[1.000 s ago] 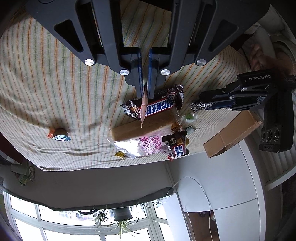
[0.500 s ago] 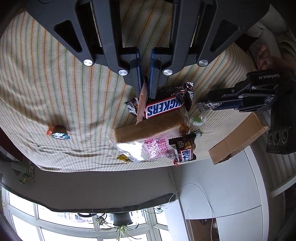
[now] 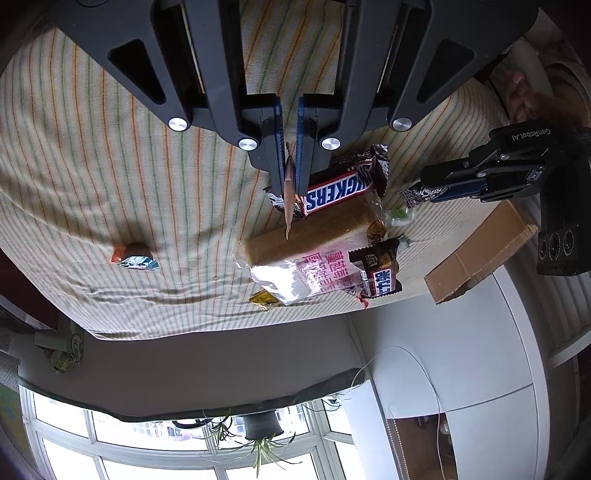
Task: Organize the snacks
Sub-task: 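Lift the black packet with the left tool while the right tool lifts the pink bar, then carry both snacks into the cardboard box and open both tools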
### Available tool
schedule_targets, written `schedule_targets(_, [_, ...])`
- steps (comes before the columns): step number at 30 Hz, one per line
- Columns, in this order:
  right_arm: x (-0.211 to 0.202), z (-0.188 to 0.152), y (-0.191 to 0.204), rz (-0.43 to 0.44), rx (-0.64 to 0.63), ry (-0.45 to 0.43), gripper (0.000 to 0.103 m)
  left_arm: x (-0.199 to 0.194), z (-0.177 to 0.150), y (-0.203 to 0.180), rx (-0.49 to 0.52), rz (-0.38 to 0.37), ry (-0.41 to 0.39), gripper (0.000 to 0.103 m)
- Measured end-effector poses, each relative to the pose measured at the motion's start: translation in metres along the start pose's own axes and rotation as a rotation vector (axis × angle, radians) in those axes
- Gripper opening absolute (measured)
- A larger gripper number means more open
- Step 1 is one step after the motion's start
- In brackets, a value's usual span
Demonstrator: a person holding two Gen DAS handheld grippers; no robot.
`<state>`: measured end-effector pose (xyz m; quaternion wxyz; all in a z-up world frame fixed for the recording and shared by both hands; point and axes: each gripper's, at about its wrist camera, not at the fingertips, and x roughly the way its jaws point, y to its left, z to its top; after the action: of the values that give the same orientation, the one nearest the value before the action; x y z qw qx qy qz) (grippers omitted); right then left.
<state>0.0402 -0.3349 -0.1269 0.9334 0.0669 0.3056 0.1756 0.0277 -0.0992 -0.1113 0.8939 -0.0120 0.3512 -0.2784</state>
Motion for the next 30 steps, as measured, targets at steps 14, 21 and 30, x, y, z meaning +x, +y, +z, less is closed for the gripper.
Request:
schedule_targets(14, [-0.043,0.070,0.042,-0.008,-0.056,-0.155,0.005,-0.054,0.041,0.010,-0.007,0.025,-0.181,0.025])
schedule_targets(21, [-0.058,0.111,0.098,0.006,-0.145,-0.222,0.005,-0.102,0.067,0.029,-0.005,0.069,-0.292,0.025])
schedule_targets(30, [0.002,0.105,0.176,0.087,-0.221,-0.096,0.005,-0.134,0.033,0.095,-0.141,0.154,-0.337,0.025])
